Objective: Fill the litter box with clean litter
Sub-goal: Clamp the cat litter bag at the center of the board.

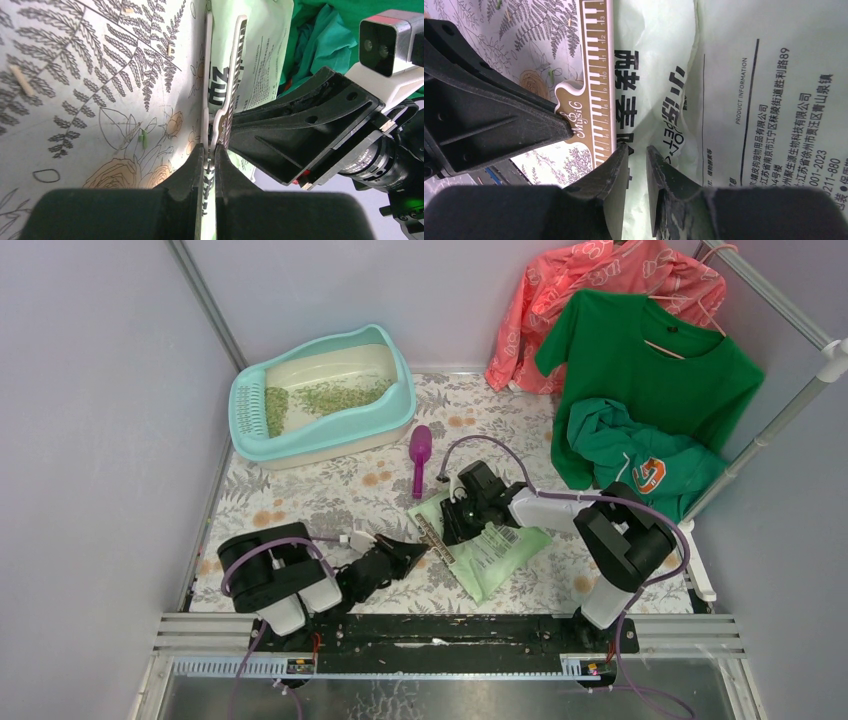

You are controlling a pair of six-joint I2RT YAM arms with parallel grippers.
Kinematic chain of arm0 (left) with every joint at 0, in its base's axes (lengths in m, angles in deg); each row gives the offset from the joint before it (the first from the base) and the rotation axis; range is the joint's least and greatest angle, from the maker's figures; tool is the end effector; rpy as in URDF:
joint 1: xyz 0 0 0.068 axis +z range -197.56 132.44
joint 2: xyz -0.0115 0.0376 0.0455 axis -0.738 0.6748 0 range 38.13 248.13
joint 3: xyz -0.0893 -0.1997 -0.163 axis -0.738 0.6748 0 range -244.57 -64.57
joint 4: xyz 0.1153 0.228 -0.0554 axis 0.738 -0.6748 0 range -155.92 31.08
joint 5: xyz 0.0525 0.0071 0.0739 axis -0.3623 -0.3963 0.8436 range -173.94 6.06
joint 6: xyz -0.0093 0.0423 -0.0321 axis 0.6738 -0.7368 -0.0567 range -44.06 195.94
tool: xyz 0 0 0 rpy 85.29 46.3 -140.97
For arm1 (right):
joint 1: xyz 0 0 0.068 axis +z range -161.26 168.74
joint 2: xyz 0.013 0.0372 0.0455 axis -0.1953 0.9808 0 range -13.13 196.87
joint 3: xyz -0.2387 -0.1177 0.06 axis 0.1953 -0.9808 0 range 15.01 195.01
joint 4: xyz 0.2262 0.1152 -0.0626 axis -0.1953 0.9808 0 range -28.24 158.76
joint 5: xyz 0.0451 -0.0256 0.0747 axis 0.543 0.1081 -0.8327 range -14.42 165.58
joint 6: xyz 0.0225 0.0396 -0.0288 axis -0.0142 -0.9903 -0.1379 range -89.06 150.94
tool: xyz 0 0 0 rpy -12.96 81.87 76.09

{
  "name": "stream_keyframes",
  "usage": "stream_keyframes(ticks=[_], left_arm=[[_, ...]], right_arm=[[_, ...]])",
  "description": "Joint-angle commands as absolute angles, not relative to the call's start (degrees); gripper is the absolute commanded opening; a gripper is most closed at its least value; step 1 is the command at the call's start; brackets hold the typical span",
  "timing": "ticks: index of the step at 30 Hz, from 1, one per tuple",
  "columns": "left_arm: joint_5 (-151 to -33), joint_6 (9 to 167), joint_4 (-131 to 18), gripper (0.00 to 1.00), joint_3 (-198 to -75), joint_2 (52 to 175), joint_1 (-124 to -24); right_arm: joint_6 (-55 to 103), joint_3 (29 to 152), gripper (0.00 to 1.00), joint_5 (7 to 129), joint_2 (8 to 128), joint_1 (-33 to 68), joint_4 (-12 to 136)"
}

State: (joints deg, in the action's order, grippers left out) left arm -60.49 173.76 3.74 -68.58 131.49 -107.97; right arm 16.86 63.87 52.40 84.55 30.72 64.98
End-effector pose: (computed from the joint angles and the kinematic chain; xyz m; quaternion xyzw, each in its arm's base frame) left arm 0.1077 -0.1614 0.0848 -0.3683 0.7552 -0.4719 0.2669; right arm 0.2341 0.2295 0.1461 -0.2867 0.8833 0.3174 0.1919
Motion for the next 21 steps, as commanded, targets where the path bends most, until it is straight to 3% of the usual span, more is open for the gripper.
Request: stream_keyframes(ticks=[1,13,21], left_arm=[[-60.2,174.7,-4.2,0.06,-70.6,136.1,-109.7],[-60.4,175.2,-14.5,0.19,-74.6,135.4,-110.5],[-61.6,171.7,-23.9,0.57,-77.1,130.8,-110.4]], right_arm=[[16.5,61.5,0.28,51.6,84.8,30.9,66.3],[15.9,60.9,0.30,50.1,85.3,30.7,64.7],[16.1,62.6,0.54,53.3,77.3,30.7,70.1]])
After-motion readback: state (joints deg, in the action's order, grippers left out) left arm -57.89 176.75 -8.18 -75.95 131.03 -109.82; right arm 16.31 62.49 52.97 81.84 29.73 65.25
